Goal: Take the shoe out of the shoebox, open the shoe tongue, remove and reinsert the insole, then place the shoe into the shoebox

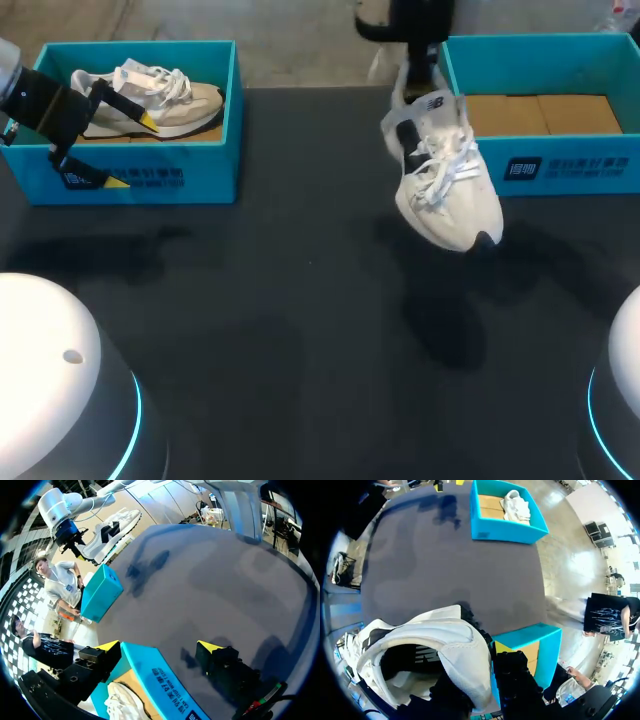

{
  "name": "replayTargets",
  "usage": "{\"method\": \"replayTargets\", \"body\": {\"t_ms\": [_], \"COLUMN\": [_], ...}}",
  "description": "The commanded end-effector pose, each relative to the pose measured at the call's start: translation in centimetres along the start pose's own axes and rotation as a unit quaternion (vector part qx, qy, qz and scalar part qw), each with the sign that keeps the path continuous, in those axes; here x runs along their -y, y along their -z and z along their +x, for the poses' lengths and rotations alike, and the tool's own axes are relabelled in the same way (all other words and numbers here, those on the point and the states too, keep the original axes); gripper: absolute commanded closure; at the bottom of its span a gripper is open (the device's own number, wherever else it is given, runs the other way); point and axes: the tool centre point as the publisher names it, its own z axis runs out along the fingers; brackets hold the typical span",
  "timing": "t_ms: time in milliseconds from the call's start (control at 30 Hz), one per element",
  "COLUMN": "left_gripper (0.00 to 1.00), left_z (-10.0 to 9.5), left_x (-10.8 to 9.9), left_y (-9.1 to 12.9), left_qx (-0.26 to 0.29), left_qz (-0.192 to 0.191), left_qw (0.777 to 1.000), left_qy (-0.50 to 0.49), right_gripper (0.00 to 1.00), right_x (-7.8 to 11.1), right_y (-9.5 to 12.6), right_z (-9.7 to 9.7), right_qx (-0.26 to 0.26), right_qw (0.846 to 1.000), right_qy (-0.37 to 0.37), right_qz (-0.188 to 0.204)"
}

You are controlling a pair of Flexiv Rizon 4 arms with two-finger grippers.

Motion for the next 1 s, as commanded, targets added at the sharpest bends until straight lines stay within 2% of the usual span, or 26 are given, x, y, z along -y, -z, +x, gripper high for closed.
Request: {"method": "replayTargets", "body": {"t_ms": [33,67,700,1000], "left_gripper": [0.0,0.0,0.0,0.0], "left_z": [0.1,0.1,0.1,0.1], "left_x": [0.0,0.0,0.0,0.0], "left_y": [0.0,0.0,0.0,0.0], "left_qx": [0.0,0.0,0.0,0.0], "left_qz": [-0.001,-0.001,-0.001,-0.001], "left_qw": [1.0,1.0,1.0,1.0], "left_qy": [-0.001,-0.001,-0.001,-0.001], "right_gripper": [1.0,1.0,1.0,1.0], "right_x": [2.2,2.4,2.4,8.1], "right_y": [-0.9,-1.1,-1.1,-2.6], "right_z": [-0.7,-0.8,-0.8,-4.8], "right_qx": [-0.012,-0.011,-0.011,-0.007], "right_qw": [1.0,1.0,1.0,1.0], "right_qy": [0.007,0.008,0.008,-0.029], "right_qz": [-0.016,-0.007,-0.007,0.002]}}
